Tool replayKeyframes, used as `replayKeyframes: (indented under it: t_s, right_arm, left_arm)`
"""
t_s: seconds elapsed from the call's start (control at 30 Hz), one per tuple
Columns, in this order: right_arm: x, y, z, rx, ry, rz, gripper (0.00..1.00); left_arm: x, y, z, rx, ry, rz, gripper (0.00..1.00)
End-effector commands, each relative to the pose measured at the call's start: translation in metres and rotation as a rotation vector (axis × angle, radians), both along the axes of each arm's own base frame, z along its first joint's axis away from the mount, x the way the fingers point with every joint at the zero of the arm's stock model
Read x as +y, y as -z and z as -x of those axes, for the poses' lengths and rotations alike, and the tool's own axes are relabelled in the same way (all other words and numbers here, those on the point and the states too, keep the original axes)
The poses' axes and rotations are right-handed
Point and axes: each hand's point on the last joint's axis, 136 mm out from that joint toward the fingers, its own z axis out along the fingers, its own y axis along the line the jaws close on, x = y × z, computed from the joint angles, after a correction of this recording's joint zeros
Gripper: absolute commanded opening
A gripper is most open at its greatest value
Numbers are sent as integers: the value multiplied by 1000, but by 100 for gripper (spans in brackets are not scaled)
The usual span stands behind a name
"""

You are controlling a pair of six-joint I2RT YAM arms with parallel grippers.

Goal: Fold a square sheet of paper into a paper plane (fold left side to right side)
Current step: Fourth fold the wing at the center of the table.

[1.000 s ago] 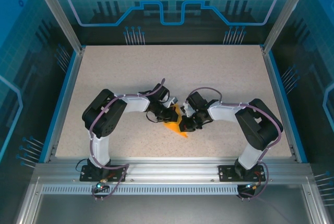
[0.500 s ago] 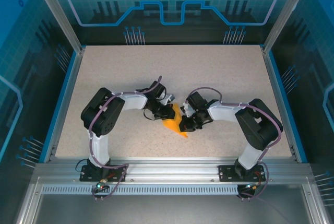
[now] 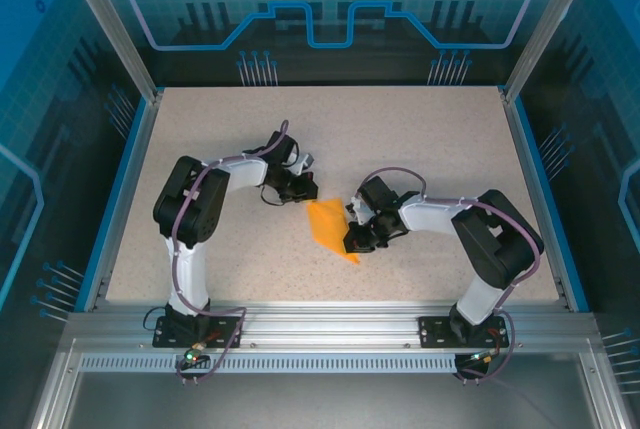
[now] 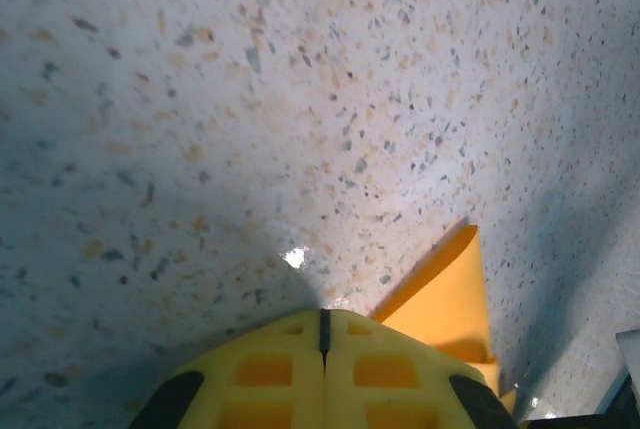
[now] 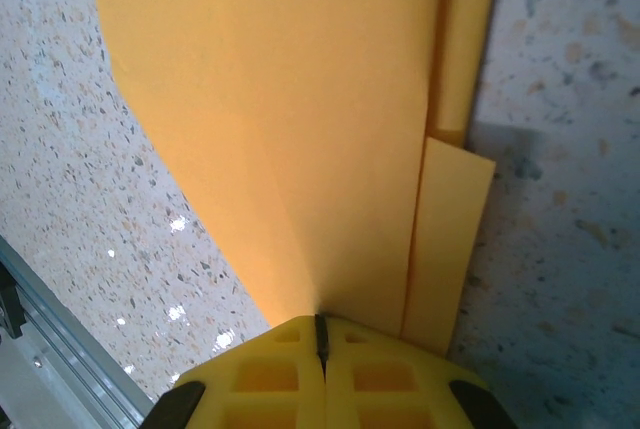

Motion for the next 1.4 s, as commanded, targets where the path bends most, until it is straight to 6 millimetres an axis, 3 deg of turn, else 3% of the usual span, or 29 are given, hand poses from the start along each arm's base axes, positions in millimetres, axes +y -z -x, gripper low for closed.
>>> replayKeyframes:
  t_s: [0.0,0.17,0.33,0.5,0.6,0.77,0.9,1.13,1.37]
  right_arm:
    - [-53,37,43,156,22,246,0]
    - [-50,37,41,152,20,235,0]
    - [-46,35,36,143,22,226,0]
    - [-43,35,32,134,26,217,0]
    - [-42,34,31,133,26,213,0]
    - [-39,32,28,125,28,204,0]
    - [-36,31,25,121,27,197,0]
    - [-31,25,20,103,32,174,0]
    - [-23,1,9,26,29,133,0]
  left_arm:
    - [17,8,-10,-20,-13,-66,3]
    - [26,2,-12,-34,-35,-59,3]
    - [26,-37,-10,-104,-47,-28,6]
    - [18,-66,10,-127,-46,37,7]
    - [-1,-73,31,-111,2,82,8]
    - [-41,-66,66,-50,105,128,9]
    - [-57,-52,74,-20,135,119,9]
    - [-64,-17,70,34,135,70,9]
    - [-48,15,69,78,89,-48,9]
